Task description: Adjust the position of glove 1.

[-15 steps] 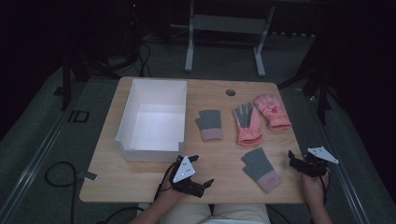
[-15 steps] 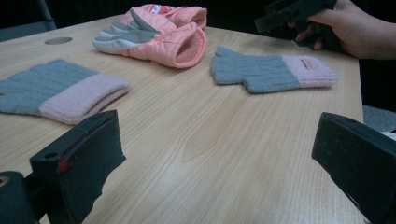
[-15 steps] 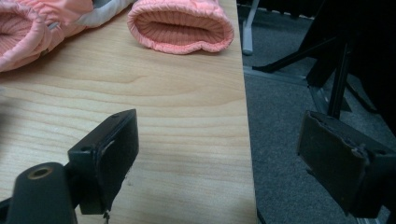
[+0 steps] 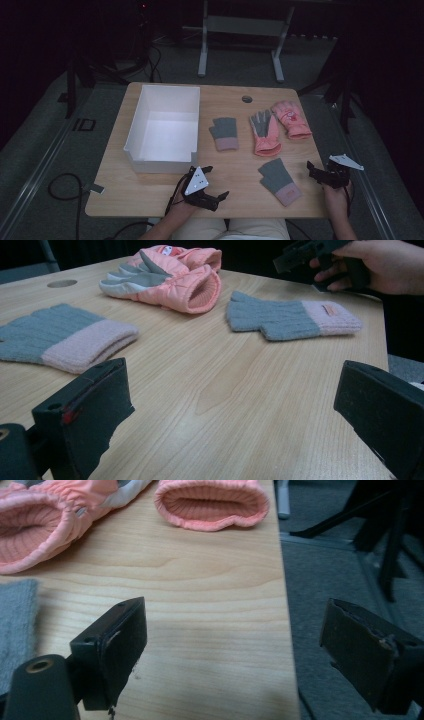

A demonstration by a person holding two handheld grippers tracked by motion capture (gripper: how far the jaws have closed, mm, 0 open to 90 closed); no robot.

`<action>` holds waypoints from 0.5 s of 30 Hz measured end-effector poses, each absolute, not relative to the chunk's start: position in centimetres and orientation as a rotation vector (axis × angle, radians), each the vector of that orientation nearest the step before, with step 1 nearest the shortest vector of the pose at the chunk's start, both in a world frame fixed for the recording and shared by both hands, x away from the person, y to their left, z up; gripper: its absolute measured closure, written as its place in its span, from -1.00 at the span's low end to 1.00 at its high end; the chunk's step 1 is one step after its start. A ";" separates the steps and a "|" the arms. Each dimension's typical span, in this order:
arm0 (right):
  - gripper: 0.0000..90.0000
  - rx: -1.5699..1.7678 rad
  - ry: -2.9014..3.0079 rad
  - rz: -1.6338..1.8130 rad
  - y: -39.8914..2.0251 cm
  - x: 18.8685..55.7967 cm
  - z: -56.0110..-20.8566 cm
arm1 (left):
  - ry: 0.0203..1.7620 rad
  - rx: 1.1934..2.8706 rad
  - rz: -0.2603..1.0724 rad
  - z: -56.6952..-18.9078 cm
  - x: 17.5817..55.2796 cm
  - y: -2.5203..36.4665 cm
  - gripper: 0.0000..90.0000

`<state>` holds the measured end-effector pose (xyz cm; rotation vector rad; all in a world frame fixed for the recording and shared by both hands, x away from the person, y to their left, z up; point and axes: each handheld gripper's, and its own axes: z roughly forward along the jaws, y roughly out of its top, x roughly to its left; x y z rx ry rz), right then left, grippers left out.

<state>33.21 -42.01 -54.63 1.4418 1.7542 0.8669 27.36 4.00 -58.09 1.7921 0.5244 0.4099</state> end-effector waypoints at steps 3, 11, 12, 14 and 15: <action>-0.75 1.419 1.757 0.861 -41.7 33.2 -54.0 | 0.524 1.791 0.409 -58.1 27.4 4.0 -0.97; -0.71 1.512 1.778 0.918 -40.3 34.3 -50.0 | 0.517 1.792 0.414 -58.1 27.3 4.0 -0.97; -0.71 1.512 1.778 0.918 -40.3 34.3 -50.0 | 0.517 1.792 0.414 -58.1 27.3 4.0 -0.97; -0.76 1.513 1.759 0.914 -39.4 34.7 -49.0 | 0.520 1.791 0.411 -58.1 27.3 4.0 -0.97; -0.76 1.516 1.757 0.919 -39.1 34.8 -48.6 | 0.520 1.791 0.411 -58.1 27.3 4.0 -0.97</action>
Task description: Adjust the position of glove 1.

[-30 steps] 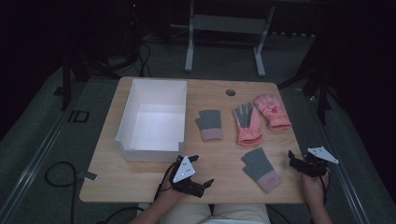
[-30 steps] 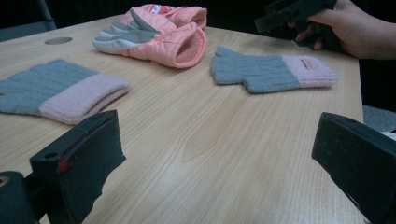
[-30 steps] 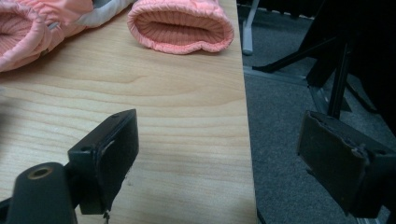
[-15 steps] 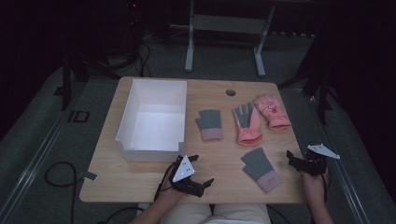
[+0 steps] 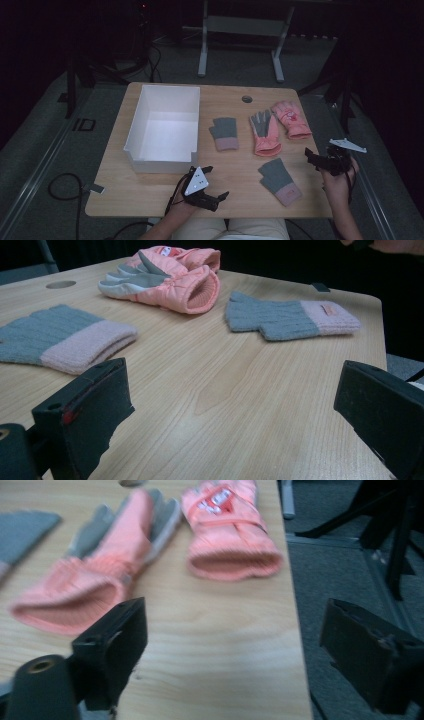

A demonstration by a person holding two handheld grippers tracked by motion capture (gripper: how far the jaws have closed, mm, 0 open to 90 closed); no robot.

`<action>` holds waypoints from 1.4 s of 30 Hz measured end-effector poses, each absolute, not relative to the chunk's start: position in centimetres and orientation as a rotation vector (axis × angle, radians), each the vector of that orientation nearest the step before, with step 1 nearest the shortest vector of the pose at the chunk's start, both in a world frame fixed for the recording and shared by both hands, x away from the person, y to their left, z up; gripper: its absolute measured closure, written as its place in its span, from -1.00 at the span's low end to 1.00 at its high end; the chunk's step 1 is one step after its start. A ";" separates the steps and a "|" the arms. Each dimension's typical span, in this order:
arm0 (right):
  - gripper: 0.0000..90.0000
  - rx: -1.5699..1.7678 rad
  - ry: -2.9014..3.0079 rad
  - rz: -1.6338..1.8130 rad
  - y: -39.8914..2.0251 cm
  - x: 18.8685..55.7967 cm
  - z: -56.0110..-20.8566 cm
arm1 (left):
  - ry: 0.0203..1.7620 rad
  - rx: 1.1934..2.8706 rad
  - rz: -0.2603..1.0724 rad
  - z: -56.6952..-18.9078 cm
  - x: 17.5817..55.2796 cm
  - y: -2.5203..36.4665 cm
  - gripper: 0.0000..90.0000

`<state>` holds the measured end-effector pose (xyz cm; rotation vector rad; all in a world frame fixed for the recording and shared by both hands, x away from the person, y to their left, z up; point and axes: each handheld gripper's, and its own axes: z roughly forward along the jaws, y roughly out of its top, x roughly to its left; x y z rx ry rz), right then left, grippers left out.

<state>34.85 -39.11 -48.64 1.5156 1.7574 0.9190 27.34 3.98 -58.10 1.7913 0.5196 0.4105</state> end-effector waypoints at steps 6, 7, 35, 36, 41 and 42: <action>-0.76 1.464 1.802 0.909 -37.1 35.9 -46.7 | 0.520 1.793 0.411 -58.1 27.4 4.0 -0.97; -0.76 1.456 1.804 0.918 -36.7 36.0 -46.3 | 0.520 1.792 0.410 -58.1 27.3 4.0 -0.97; -0.42 1.241 1.952 0.993 -26.0 39.7 -43.3 | 0.511 1.790 0.401 -58.1 27.4 4.1 -0.97; -0.40 1.235 1.969 0.996 -25.6 39.9 -43.5 | 0.511 1.790 0.402 -58.1 27.4 4.1 -0.97; -0.25 1.203 2.031 0.996 -23.3 40.6 -44.6 | 0.508 1.792 0.403 -58.1 27.4 4.1 -0.97; -0.24 1.202 2.041 0.995 -22.9 40.8 -44.8 | 0.509 1.790 0.402 -58.1 27.3 4.1 -0.97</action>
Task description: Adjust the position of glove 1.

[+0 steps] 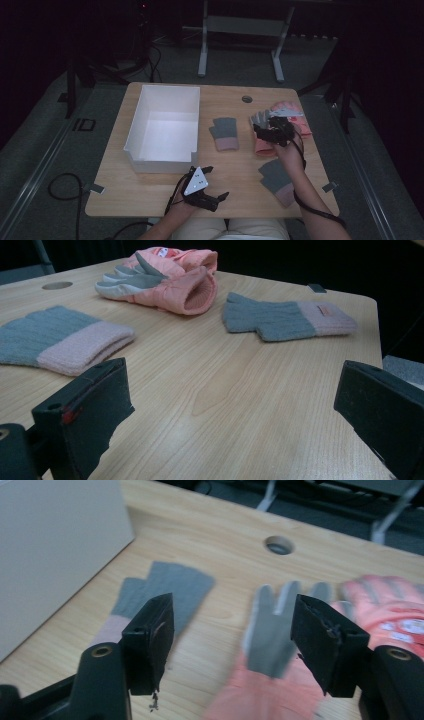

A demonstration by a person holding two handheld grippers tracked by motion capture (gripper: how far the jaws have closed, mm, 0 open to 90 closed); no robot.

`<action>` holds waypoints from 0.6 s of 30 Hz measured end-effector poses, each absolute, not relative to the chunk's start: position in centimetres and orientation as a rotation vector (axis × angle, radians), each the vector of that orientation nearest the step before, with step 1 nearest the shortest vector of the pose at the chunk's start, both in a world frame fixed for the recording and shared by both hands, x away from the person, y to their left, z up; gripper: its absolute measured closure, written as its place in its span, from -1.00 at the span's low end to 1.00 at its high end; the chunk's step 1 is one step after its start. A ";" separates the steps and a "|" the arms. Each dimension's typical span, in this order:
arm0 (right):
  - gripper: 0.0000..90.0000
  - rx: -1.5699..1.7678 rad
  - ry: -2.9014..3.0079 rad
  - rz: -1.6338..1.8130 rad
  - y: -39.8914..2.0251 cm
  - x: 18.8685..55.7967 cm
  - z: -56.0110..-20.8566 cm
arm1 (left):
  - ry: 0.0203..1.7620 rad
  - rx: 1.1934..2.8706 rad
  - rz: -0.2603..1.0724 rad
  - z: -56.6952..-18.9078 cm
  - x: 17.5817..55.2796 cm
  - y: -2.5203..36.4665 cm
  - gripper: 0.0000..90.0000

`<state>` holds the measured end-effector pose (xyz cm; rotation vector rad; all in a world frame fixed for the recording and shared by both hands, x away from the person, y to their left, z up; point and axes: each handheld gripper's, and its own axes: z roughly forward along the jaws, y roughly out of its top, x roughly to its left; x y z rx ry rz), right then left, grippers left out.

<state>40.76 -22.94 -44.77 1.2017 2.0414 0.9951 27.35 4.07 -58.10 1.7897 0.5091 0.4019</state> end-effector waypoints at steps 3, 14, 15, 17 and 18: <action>-0.19 1.184 2.071 0.988 -21.4 41.2 -45.5 | 0.508 1.790 0.401 -58.1 27.3 4.1 -0.97; -0.06 1.208 2.110 0.934 -14.5 42.8 -48.3 | 0.501 1.788 0.402 -58.1 27.3 4.1 -0.97; -0.05 1.216 2.120 0.923 -13.8 43.0 -48.7 | 0.499 1.788 0.403 -58.1 27.3 4.1 -0.97; -0.03 1.236 2.114 0.890 -13.0 43.5 -49.3 | 0.496 1.787 0.404 -58.1 27.3 4.1 -0.97; -0.02 1.250 2.114 0.878 -12.7 43.8 -49.6 | 0.495 1.787 0.405 -58.1 27.2 4.1 -0.97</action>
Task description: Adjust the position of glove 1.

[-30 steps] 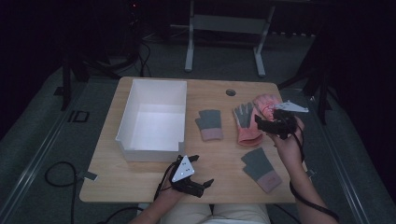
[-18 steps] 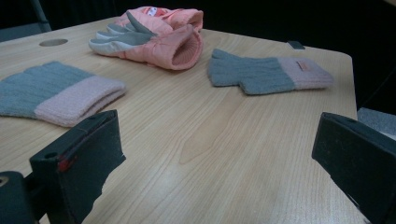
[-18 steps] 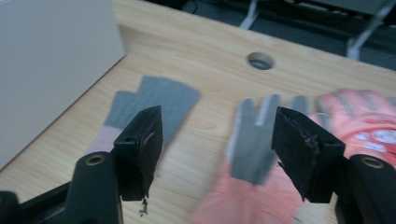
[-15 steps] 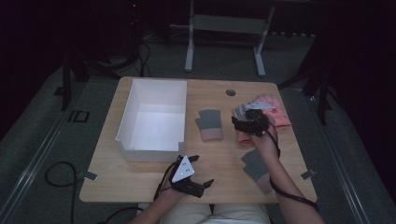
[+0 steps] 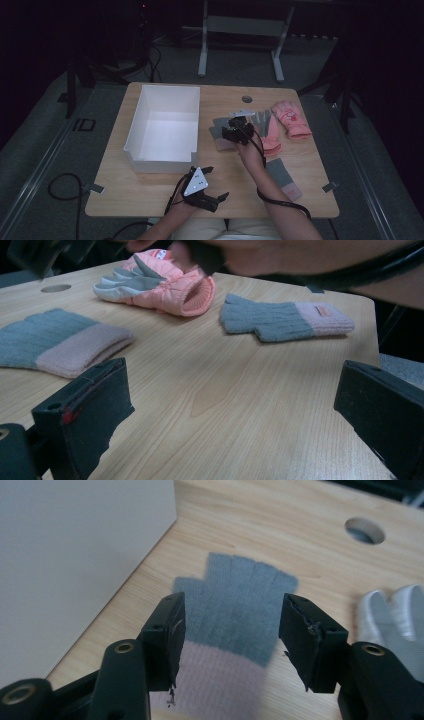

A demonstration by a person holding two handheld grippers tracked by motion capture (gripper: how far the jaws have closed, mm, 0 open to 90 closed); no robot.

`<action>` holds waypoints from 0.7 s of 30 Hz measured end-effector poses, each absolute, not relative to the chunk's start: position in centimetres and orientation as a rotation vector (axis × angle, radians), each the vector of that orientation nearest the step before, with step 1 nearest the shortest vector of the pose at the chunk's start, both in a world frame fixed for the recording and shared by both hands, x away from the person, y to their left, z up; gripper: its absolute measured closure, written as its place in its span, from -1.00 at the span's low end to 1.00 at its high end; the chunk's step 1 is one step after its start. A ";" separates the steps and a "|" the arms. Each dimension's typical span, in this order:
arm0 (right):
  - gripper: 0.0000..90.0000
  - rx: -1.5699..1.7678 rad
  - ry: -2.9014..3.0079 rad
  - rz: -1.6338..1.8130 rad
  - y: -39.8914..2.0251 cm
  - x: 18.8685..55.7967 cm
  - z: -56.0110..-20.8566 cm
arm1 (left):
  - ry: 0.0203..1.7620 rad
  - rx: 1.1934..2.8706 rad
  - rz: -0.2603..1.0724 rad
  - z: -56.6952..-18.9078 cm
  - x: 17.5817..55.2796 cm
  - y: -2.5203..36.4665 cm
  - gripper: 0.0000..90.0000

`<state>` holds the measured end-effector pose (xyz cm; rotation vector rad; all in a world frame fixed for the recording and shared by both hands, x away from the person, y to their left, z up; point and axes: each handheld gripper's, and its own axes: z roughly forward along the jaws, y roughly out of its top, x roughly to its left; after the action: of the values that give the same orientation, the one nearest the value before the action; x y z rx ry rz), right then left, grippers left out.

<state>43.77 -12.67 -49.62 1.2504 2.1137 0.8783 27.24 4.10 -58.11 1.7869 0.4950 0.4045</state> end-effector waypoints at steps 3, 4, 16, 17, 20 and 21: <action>0.01 1.302 2.095 0.840 -11.9 44.8 -50.5 | 0.494 1.786 0.402 -58.1 27.2 4.1 -0.97; 0.01 1.319 2.093 0.833 -11.7 45.2 -50.8 | 0.494 1.786 0.402 -58.1 27.2 4.1 -0.97; 0.05 1.446 2.089 0.738 -10.8 47.9 -54.1 | 0.490 1.783 0.397 -58.1 27.2 4.2 -0.97; 0.05 1.446 2.089 0.738 -10.8 47.9 -54.1 | 0.490 1.783 0.397 -58.1 27.2 4.2 -0.97; 0.04 1.476 2.094 0.711 -10.7 48.2 -55.0 | 0.489 1.783 0.398 -58.1 27.2 4.2 -0.97; 0.05 1.489 2.094 0.706 -10.7 48.3 -55.2 | 0.489 1.783 0.398 -58.1 27.2 4.2 -0.97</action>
<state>48.28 -10.68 -55.23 1.4890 2.0937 0.7064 27.18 4.20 -58.13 1.7827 0.4888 0.3976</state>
